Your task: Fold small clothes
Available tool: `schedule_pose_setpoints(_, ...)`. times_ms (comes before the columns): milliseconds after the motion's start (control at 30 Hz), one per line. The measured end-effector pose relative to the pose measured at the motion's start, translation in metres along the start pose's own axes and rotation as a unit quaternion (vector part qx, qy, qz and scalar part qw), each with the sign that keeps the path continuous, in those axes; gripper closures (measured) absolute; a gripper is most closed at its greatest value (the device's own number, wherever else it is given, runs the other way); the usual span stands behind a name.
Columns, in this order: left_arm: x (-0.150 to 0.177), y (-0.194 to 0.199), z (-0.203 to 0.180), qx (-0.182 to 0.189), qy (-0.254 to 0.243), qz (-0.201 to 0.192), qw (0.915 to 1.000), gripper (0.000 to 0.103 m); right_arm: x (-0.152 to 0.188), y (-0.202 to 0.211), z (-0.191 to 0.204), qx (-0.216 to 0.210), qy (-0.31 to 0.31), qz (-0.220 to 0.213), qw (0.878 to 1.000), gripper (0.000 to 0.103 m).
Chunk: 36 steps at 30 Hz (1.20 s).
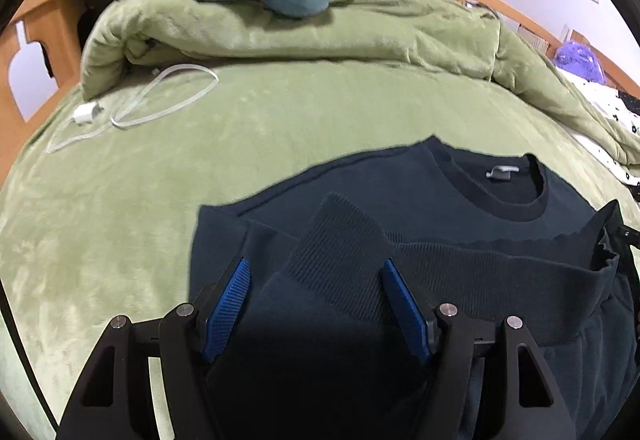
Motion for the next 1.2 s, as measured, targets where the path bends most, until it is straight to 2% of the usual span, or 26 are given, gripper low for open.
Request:
schedule_pose_setpoints(67,0.003,-0.006,-0.001,0.008,0.003,0.01,0.9999,0.036,0.002,-0.001,-0.002,-0.012,-0.008,0.005,1.0,0.036)
schedule_pose_setpoints(133,0.003,-0.009,-0.001,0.012,0.006,0.01,0.9999,0.044,0.005,-0.006,-0.003,-0.019,-0.016,0.016,1.0,0.037)
schedule_pose_setpoints(167,0.002,-0.01,-0.001,0.014,0.008,0.01,0.9998,0.047,0.005,-0.008,-0.004,-0.019,-0.017,0.016,1.0,0.041)
schedule_pose_setpoints(200,0.002,-0.01,-0.002,0.015,0.009,0.01,0.9998,0.055,0.005,-0.01,-0.003,-0.018,-0.015,0.016,1.0,0.048)
schedule_pose_setpoints(233,0.001,-0.01,-0.003,0.02,0.007,0.009,0.9997,0.07,0.006,-0.011,-0.002,-0.019,-0.01,0.018,1.0,0.05)
schedule_pose_setpoints(267,0.001,-0.01,-0.007,0.031,0.002,0.01,0.9995,0.075,0.007,-0.013,0.0,-0.016,0.0,0.02,1.0,0.054)
schedule_pose_setpoints(300,-0.001,-0.009,-0.01,0.04,-0.005,0.008,0.9992,0.087,0.007,-0.014,0.003,-0.009,0.014,0.02,1.0,0.062)
schedule_pose_setpoints(333,-0.003,-0.008,-0.011,0.039,-0.006,0.003,0.9992,0.089,0.007,-0.014,0.004,-0.007,0.022,0.019,1.0,0.068)
schedule_pose_setpoints(367,-0.006,-0.006,-0.01,0.038,-0.005,-0.006,0.9992,0.09,0.005,-0.012,0.005,-0.008,0.028,0.017,0.999,0.078)
schedule_pose_setpoints(400,-0.01,-0.002,-0.01,0.04,-0.001,-0.018,0.999,0.09,0.002,-0.009,0.006,-0.018,0.026,0.01,0.999,0.082)
schedule_pose_setpoints(533,-0.025,0.009,-0.001,0.042,0.021,-0.051,0.9976,0.091,-0.015,0.011,0.006,-0.027,0.018,-0.039,0.999,0.084)
schedule_pose_setpoints(633,-0.038,0.014,0.007,0.037,0.032,-0.071,0.9963,0.091,-0.03,0.019,0.007,-0.03,0.009,-0.06,0.998,0.084)
schedule_pose_setpoints(767,-0.044,0.01,0.014,0.03,0.038,-0.075,0.9961,0.091,-0.049,0.021,0.006,-0.04,-0.012,-0.086,0.995,0.085)
schedule_pose_setpoints(867,-0.036,-0.005,0.013,0.02,0.029,-0.057,0.9978,0.09,-0.047,0.003,0.004,-0.025,-0.009,-0.067,0.997,0.085)
schedule_pose_setpoints(967,-0.026,-0.016,0.012,0.012,0.022,-0.042,0.9988,0.09,-0.026,-0.027,-0.002,0.011,0.005,-0.028,1.0,0.084)
schedule_pose_setpoints(1033,-0.023,-0.018,0.013,0.015,0.024,-0.037,0.9989,0.088,-0.016,-0.04,-0.007,0.02,0.001,-0.012,1.0,0.083)
schedule_pose_setpoints(1200,-0.02,-0.018,0.016,0.006,0.027,-0.029,0.9992,0.081,-0.018,-0.033,-0.011,0.025,-0.002,-0.016,1.0,0.073)
Point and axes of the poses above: each gripper's, at about its wrist camera, not at the fingertips, and y roughly against the way its jaws point, z to its left, x to its underside, the point moved 8 cm from there along -y, roughly the way its jaws point, and after that the axes turned 6 degrees about -z, right-handed, at the moved point
